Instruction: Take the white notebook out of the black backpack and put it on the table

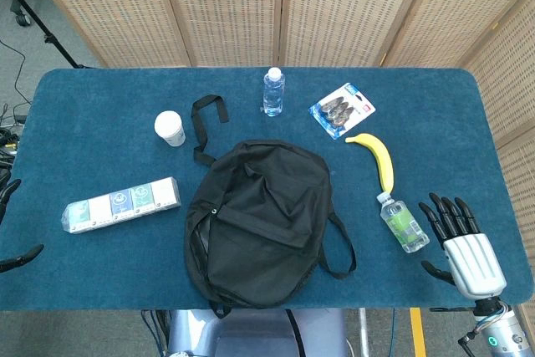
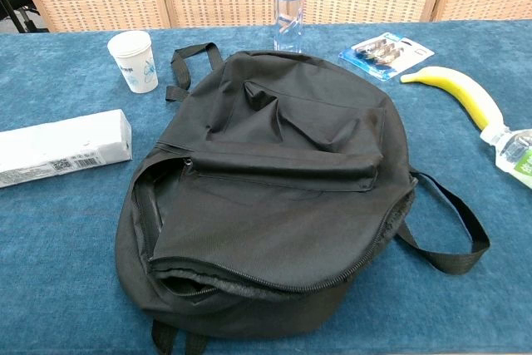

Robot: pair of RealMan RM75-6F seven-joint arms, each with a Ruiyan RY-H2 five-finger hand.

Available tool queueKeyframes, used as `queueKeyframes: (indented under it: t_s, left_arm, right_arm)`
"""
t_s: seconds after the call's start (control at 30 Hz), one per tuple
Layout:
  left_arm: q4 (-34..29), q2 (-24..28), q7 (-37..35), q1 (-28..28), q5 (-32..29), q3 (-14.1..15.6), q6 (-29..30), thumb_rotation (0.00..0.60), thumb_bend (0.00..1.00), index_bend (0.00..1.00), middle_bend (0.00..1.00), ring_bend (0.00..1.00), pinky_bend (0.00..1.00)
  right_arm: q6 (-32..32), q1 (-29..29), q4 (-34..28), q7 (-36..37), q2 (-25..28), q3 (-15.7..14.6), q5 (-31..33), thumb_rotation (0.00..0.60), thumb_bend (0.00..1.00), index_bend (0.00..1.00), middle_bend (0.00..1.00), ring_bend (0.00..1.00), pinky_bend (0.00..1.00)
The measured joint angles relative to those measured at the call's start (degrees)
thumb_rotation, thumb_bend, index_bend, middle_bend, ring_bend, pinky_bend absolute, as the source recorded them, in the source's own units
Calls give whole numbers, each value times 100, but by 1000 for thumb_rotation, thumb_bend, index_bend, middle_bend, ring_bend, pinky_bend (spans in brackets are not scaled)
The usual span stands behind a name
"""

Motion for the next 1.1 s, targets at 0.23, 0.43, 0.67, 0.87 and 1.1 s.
queueKeyframes:
  t_s: [0.23,0.43,0.67,0.87,1.1]
  left_arm:
    - [-8,-19,67,1,-31,-21,-17,600,122,0,0,0,0]
    - [-11,-38,111,-16,-94,-42,-86,600,127,0,0,0,0]
    - [0,-51,128,-23,-138,-64,-117,600,130,0,0,0,0]
    - [9,-59,152,-31,-193,-84,-166,600,133,0,0,0,0]
    - [40,-41,74,-43,-269,-117,-222,600,136,0,0,0,0]
  right_arm:
    - [-29,95,50,577,54,-83,-424,600,0,0,0,0,0]
    - [-108,302,-41,1010,22,-234,-1042,600,0,80,2,0,0]
    - [-776,1117,-233,2039,-134,-358,-1784,600,0,171,68,0,24]
    - [-1624,1753,-438,1887,-510,-334,-2149,600,0,209,92,0,40]
    - [-2496,2081,-558,1044,-1268,-226,-2056,600,0,240,104,0,52]
